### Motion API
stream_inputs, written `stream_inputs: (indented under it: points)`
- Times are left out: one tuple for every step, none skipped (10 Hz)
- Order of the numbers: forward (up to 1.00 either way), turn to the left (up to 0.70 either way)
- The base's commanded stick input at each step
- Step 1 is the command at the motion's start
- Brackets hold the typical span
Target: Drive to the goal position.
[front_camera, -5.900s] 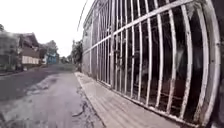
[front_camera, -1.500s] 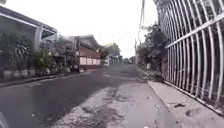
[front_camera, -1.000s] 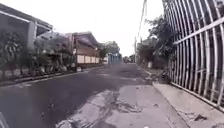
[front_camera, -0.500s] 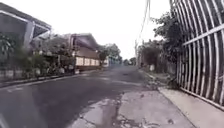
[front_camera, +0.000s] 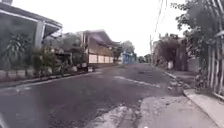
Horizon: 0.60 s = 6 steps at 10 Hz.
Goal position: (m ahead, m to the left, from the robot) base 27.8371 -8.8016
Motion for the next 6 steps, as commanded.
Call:
stream_inputs:
  points:
    - [0.85, 0.00]
    - [0.85, 0.00]
    - [0.85, 0.00]
    - [0.85, 0.00]
    - [0.85, 0.00]
    - [0.85, 0.00]
